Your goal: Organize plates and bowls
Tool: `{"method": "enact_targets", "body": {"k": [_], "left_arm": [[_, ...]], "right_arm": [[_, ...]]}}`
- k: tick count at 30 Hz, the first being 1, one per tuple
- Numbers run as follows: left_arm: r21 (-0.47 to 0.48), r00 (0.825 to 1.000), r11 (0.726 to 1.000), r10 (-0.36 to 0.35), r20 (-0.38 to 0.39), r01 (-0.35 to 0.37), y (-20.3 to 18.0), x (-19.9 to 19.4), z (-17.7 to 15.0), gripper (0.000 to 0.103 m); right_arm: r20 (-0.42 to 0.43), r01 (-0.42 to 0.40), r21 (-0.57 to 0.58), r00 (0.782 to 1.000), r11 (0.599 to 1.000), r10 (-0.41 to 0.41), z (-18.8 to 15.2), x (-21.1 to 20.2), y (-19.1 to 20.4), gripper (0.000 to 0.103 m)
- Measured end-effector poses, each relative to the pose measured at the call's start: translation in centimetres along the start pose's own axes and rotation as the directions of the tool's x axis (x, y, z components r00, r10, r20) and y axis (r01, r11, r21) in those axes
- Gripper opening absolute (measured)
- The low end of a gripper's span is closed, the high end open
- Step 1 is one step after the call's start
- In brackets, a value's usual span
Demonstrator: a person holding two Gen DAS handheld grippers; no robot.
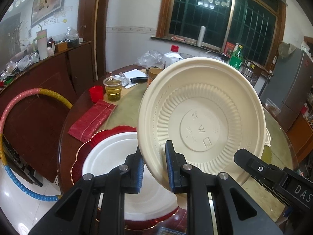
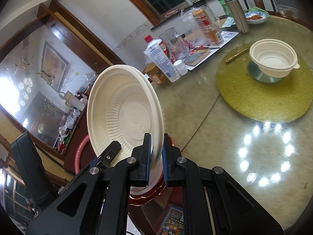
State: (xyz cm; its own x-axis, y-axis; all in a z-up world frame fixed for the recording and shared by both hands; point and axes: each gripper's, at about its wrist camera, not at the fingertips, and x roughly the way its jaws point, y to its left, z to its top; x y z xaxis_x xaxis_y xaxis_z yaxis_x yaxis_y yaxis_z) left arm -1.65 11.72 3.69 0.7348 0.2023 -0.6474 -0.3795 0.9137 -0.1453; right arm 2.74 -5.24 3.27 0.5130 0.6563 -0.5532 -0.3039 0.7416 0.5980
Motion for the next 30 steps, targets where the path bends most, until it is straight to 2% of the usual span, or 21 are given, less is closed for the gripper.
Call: {"method": "enact_targets", "body": {"k": [19,30], "left_arm": [[-0.062,0.998,0.996,0.065,-0.006,-0.065,4.7,-0.2,-0.2,0.019],[-0.066,0.997,0.995,0.074,-0.021,-0.075,5.6,-0.3,-0.5,0.02]], "right_arm": [[-0.078,-0.052,-0.046,0.996,0.998,0.049,-1.4,3.8,3.6,0.01],[-0.113,-0.061,-0.067,0.992,0.996,0.053,-2.0,4.8,4.5,0.01]]}}
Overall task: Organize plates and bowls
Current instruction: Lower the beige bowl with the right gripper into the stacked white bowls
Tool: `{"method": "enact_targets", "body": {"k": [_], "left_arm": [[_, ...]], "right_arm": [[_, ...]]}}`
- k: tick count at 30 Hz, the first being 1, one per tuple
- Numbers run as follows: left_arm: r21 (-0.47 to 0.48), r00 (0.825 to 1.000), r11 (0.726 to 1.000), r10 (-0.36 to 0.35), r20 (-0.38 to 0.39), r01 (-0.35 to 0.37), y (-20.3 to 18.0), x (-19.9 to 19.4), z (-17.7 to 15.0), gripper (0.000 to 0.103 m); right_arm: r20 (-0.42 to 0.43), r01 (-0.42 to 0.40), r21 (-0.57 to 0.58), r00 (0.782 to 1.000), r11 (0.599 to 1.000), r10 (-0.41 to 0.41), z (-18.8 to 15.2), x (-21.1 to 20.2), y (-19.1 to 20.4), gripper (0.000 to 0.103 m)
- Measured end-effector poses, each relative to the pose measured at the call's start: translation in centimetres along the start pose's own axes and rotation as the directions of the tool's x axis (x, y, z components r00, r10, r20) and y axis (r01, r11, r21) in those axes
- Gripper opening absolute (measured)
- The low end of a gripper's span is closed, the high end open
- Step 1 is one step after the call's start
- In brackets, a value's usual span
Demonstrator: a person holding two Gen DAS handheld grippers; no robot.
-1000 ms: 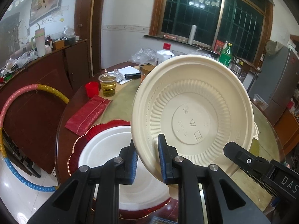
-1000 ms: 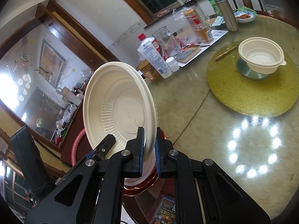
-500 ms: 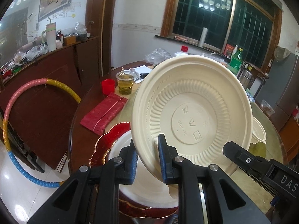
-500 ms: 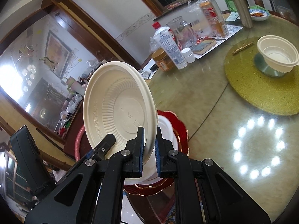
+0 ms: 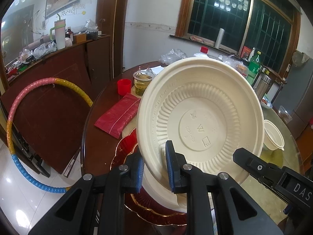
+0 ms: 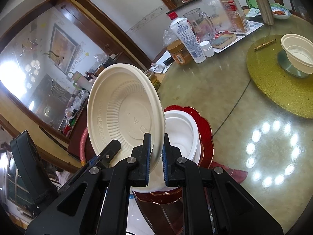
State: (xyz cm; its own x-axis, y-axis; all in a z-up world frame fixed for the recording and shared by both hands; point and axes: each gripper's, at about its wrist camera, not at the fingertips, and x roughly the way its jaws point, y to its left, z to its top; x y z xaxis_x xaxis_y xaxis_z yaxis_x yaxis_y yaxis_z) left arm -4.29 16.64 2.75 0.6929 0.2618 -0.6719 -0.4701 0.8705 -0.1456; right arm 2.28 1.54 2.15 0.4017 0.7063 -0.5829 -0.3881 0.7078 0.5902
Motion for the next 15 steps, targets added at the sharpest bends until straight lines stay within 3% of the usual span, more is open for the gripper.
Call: {"method": "enact_targets", "body": {"k": [15], "left_arm": [[0.004,0.999,1.0,0.001,-0.033,-0.001,0.19,0.34,-0.3,0.02]], "right_arm": [[-0.034,0.013,-0.005,0.999,1.0,-0.013,-0.66,0.02,-0.02,0.01]]}}
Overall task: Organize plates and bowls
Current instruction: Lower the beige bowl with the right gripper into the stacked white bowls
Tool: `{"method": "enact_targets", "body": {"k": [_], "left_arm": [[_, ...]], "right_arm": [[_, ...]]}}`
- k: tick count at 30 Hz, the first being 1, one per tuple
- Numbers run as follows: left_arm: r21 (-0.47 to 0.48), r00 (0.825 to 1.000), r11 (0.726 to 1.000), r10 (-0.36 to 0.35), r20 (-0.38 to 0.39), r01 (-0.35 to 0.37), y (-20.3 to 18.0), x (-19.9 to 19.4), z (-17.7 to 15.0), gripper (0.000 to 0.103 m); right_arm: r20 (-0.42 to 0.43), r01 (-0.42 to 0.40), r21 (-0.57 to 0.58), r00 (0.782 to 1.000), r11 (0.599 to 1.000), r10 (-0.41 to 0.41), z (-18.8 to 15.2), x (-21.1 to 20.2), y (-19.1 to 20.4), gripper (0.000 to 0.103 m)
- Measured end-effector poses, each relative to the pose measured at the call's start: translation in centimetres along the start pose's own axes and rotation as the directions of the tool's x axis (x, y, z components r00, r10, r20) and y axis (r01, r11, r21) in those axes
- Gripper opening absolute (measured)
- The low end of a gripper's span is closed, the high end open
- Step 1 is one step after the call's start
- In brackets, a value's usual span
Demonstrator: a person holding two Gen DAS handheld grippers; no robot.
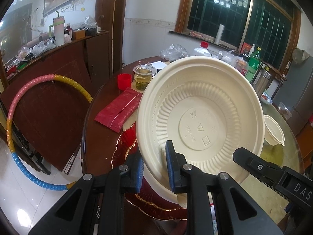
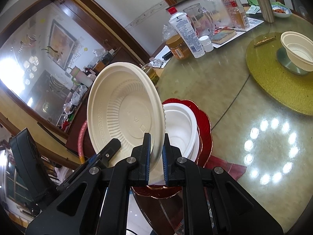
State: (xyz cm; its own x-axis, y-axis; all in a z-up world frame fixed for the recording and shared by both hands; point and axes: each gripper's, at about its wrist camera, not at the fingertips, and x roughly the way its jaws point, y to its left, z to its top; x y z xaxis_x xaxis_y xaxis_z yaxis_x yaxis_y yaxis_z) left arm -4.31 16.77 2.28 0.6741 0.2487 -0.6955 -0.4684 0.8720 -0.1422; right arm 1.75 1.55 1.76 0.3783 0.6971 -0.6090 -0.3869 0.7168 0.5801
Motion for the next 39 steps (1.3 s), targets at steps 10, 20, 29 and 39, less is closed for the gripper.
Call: {"method": "enact_targets", "body": {"k": [10,20,29,39], "left_arm": [[-0.002,0.999,1.0,-0.005,-0.032,0.005,0.3,0.3,-0.3,0.02],[0.001,0.998,1.0,-0.014,-0.061,0.014,0.4,0.9,-0.2,0.02],[0.0,0.995,1.0,-0.028,-0.096,0.028,0.5,1.5,-0.5,0.021],[-0.002,0.991,0.999,-0.04,-0.129,0.04,0.6,1.9,-0.5,0.021]], "right_arm": [[-0.024,0.01,0.001,1.0,1.0,-0.01,0.1,0.5,0.0,0.01],[-0.042,0.021,0.009,0.999,1.0,-0.021,0.2,0.8,-0.4,0.01],[-0.059,0.031,0.01,0.998,0.999,-0.03,0.2,1.1,-0.7,0.01],[-0.079,0.04,0.012,0.996,0.999,-0.039,0.3,1.5,-1.0,0.011]]}}
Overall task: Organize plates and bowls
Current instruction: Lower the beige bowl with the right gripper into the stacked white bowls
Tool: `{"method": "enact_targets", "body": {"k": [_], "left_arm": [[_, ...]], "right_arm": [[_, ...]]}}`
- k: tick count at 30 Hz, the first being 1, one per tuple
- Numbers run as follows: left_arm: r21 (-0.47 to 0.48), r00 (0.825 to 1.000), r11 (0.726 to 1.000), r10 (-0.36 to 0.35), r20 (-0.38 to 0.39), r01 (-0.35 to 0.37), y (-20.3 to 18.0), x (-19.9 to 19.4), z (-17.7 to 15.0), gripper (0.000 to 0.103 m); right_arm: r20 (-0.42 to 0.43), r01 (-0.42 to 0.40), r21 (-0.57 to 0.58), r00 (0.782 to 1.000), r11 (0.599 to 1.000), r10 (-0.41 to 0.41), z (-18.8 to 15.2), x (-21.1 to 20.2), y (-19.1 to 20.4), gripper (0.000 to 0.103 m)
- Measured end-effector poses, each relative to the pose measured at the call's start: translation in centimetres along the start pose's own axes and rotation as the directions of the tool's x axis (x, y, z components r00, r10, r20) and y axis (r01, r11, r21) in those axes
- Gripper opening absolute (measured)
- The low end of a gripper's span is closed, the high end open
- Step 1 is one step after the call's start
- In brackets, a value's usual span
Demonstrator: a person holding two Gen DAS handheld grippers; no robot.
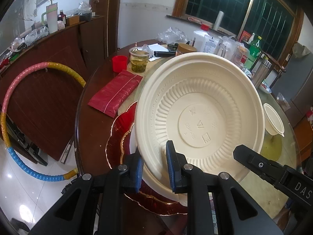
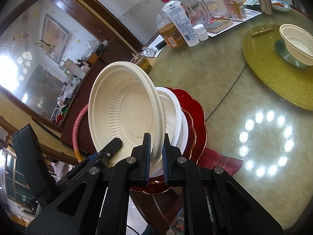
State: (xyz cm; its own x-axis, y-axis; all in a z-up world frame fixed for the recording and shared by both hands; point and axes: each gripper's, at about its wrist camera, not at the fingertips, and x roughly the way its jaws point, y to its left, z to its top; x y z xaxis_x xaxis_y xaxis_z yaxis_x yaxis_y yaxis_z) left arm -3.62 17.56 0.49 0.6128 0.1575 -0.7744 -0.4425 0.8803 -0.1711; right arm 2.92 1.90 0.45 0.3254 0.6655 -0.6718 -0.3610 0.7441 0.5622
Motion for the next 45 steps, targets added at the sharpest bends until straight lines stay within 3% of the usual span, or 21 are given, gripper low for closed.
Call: {"method": "enact_targets", "body": {"k": [34,45], "left_arm": [[0.057,0.999,0.998,0.032,0.025,-0.033,0.5,-1.5,0.4,0.021],[0.067,1.0,0.998,0.021,-0.021,-0.02,1.1,-0.9,0.4,0.021]], "right_arm": [[-0.071,-0.062,0.0,0.996,0.998,0.062,0.4,0.2,0.4,0.011],[-0.108,-0.081,0.03,0.991,0.996,0.084,0.3,0.9,-0.2,0.011]]}}
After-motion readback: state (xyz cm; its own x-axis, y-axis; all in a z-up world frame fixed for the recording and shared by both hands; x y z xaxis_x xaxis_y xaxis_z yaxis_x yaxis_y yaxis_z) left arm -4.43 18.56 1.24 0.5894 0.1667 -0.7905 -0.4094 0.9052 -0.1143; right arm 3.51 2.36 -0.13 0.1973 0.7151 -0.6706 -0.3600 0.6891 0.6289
